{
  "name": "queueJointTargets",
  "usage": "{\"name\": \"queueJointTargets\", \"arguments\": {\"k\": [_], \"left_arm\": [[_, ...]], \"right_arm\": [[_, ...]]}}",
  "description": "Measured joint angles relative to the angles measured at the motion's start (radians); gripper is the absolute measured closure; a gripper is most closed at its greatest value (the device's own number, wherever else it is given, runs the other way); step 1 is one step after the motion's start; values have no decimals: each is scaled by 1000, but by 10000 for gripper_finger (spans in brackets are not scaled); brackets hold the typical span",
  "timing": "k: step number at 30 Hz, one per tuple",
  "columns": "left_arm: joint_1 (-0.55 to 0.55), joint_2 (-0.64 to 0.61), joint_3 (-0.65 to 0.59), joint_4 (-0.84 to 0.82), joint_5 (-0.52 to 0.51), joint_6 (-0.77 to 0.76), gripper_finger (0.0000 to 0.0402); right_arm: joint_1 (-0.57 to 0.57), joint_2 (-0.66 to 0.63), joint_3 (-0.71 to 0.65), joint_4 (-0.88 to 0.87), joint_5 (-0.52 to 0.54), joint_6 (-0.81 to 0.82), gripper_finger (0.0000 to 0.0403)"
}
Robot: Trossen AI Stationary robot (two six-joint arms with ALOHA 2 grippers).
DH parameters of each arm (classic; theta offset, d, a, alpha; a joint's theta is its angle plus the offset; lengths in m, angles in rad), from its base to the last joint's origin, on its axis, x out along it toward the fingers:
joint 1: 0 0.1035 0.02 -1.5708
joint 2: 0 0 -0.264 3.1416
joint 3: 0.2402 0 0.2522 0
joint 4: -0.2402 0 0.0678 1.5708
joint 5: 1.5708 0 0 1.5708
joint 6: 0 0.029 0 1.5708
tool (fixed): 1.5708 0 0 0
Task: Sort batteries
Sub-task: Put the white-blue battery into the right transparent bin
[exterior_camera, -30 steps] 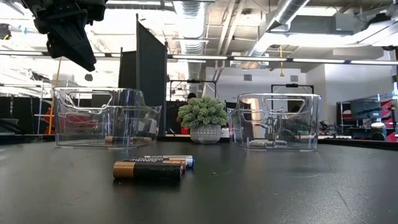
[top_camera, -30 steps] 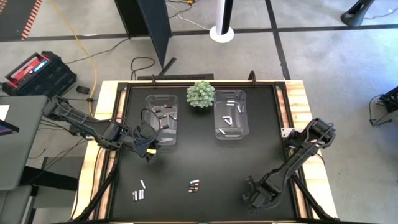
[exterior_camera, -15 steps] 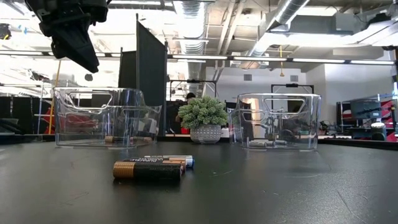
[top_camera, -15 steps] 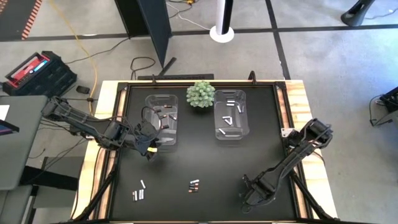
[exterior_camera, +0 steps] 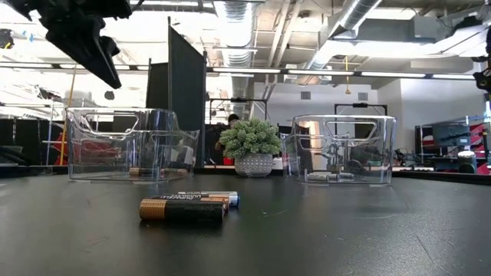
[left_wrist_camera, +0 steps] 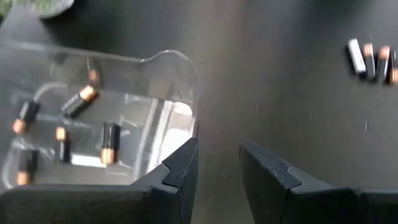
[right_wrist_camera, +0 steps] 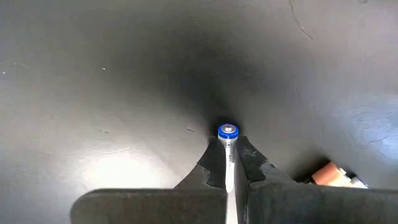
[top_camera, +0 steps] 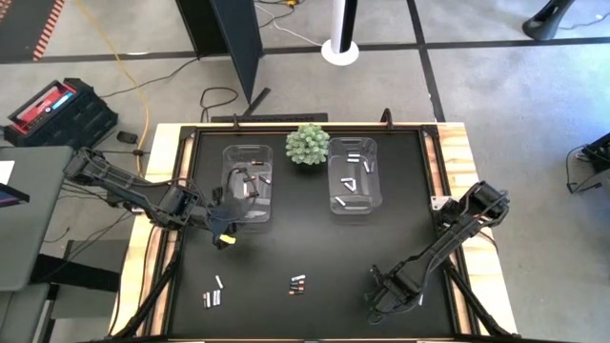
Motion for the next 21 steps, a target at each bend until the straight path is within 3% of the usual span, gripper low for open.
{"name": "queueJointTargets", "arguments": {"k": [11, 15, 21], "left_arm": [[0, 0, 0, 1, 3, 31, 290], [0, 0, 0, 1, 3, 39, 290], [0, 0, 0, 1, 3, 24, 290]], "right_arm": [[-40, -132, 1, -52, 146, -7, 395], [-79, -218, 2, -123, 155, -65, 395], [-191, -359, 2, -211, 248, -229, 395]]}}
